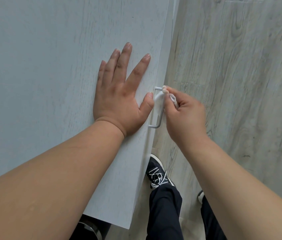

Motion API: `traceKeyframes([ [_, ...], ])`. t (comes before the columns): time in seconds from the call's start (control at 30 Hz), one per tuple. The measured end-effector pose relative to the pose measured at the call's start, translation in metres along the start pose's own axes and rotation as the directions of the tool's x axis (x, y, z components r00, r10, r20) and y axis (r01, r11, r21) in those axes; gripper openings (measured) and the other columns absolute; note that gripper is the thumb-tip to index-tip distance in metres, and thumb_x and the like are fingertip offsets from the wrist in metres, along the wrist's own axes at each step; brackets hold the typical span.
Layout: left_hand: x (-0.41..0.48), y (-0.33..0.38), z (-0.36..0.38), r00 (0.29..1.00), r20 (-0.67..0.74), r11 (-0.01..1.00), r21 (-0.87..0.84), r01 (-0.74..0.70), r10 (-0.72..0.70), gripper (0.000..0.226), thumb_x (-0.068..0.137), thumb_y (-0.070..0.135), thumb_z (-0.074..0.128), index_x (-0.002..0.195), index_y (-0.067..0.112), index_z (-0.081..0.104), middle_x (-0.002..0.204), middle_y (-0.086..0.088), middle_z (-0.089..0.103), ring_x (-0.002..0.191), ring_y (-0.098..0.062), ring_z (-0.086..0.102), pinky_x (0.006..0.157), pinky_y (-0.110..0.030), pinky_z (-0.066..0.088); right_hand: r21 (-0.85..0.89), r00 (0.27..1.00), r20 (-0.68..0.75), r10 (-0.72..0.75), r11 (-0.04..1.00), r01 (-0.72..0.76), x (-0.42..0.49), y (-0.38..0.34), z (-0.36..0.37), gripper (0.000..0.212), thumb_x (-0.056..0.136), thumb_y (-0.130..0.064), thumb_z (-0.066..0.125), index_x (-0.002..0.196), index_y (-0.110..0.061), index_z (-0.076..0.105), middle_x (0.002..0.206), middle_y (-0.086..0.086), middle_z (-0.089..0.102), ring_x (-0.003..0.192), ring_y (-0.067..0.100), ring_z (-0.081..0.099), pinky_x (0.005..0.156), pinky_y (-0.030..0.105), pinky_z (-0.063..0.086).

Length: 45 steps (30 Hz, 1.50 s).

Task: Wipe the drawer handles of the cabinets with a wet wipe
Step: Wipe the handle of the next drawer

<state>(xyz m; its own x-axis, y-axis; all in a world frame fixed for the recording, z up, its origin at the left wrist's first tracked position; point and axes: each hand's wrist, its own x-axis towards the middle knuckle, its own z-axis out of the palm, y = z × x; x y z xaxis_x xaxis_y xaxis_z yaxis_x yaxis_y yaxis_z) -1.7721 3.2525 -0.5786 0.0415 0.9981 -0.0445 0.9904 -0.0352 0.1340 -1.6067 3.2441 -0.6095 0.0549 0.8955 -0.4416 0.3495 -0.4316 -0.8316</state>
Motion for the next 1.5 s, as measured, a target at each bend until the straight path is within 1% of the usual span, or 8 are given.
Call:
traceKeyframes([
  [0.1,0.0,0.0,0.0,1.0,-0.002,1.0,0.004,0.001,-0.001,0.076,0.09,0.049,0.048,0.161,0.029,0.035,0.172,-0.011,0.022,0.157,-0.035,0.02,0.128,-0.055,0.013,-0.005,0.999,0.023,-0.024,1.0,0.024,0.022,-0.009,0.005,0.02,0.101,-0.029,0.062,0.11,-0.026,0.08,0.1,-0.016,0.077,0.095,-0.003,0.069,0.09,0.027,0.056],
  [0.3,0.0,0.001,0.0,1.0,-0.007,1.0,-0.007,0.004,-0.004,0.075,0.089,0.049,0.048,0.161,0.029,0.036,0.171,-0.011,0.023,0.157,-0.035,0.021,0.128,-0.055,0.014,-0.187,0.995,0.095,-0.036,0.981,0.054,0.028,-0.012,-0.002,0.015,0.102,-0.038,0.058,0.1,-0.027,0.067,0.083,-0.013,0.067,0.079,0.009,0.065,0.071,0.036,0.055],
  [0.5,0.0,-0.001,0.0,1.0,-0.014,1.0,-0.014,-0.005,0.005,0.075,0.09,0.05,0.048,0.161,0.028,0.037,0.171,-0.012,0.023,0.157,-0.036,0.022,0.127,-0.056,0.015,-0.017,0.988,0.147,0.035,0.999,-0.033,0.042,-0.018,-0.001,0.012,0.093,-0.026,0.065,0.085,-0.023,0.073,0.077,-0.008,0.073,0.076,0.011,0.069,0.07,0.04,0.06],
  [0.7,0.001,0.001,-0.001,1.0,-0.005,1.0,-0.007,-0.004,0.004,0.074,0.091,0.05,0.046,0.161,0.027,0.037,0.171,-0.012,0.023,0.157,-0.036,0.022,0.127,-0.056,0.015,-0.295,0.957,0.198,-0.215,0.918,0.267,0.042,-0.016,-0.008,0.022,0.098,-0.031,0.061,0.084,-0.02,0.074,0.061,-0.004,0.061,0.06,0.017,0.058,0.058,0.035,0.05],
  [0.97,-0.001,0.001,-0.001,1.0,0.0,1.0,0.001,0.0,0.0,0.075,0.09,0.05,0.046,0.161,0.028,0.036,0.171,-0.012,0.022,0.157,-0.036,0.021,0.127,-0.056,0.015,-0.367,0.932,0.15,-0.331,0.856,0.363,0.035,-0.018,-0.003,0.025,0.094,-0.026,0.058,0.077,-0.013,0.07,0.058,-0.002,0.058,0.057,0.02,0.055,0.056,0.036,0.045],
  [1.13,0.001,0.001,-0.001,1.0,-0.007,1.0,-0.002,-0.005,0.005,0.076,0.089,0.049,0.048,0.16,0.027,0.038,0.171,-0.013,0.024,0.156,-0.036,0.023,0.127,-0.057,0.016,-0.178,0.977,0.21,0.038,0.984,0.0,0.052,-0.018,-0.001,0.029,0.09,-0.026,0.056,0.074,-0.004,0.066,0.069,0.018,0.065,0.058,0.033,0.059,0.049,0.044,0.052],
  [1.27,-0.001,0.001,-0.001,1.0,-0.007,1.0,-0.008,-0.004,0.004,0.075,0.09,0.05,0.047,0.161,0.027,0.038,0.171,-0.012,0.024,0.157,-0.036,0.022,0.127,-0.056,0.015,-0.27,0.968,0.158,-0.197,0.934,0.234,0.041,-0.016,-0.003,0.035,0.095,-0.026,0.058,0.065,-0.008,0.06,0.05,0.003,0.045,0.048,0.018,0.04,0.049,0.031,0.032],
  [1.5,0.001,0.001,0.0,1.0,-0.005,1.0,-0.007,-0.009,0.009,0.075,0.09,0.049,0.05,0.16,0.026,0.038,0.17,-0.013,0.024,0.156,-0.037,0.023,0.126,-0.058,0.016,-0.153,0.993,0.043,-0.108,0.982,0.114,0.02,-0.002,0.006,0.022,0.104,-0.033,0.058,0.101,-0.024,0.078,0.078,-0.005,0.073,0.074,0.014,0.067,0.069,0.037,0.054],
])
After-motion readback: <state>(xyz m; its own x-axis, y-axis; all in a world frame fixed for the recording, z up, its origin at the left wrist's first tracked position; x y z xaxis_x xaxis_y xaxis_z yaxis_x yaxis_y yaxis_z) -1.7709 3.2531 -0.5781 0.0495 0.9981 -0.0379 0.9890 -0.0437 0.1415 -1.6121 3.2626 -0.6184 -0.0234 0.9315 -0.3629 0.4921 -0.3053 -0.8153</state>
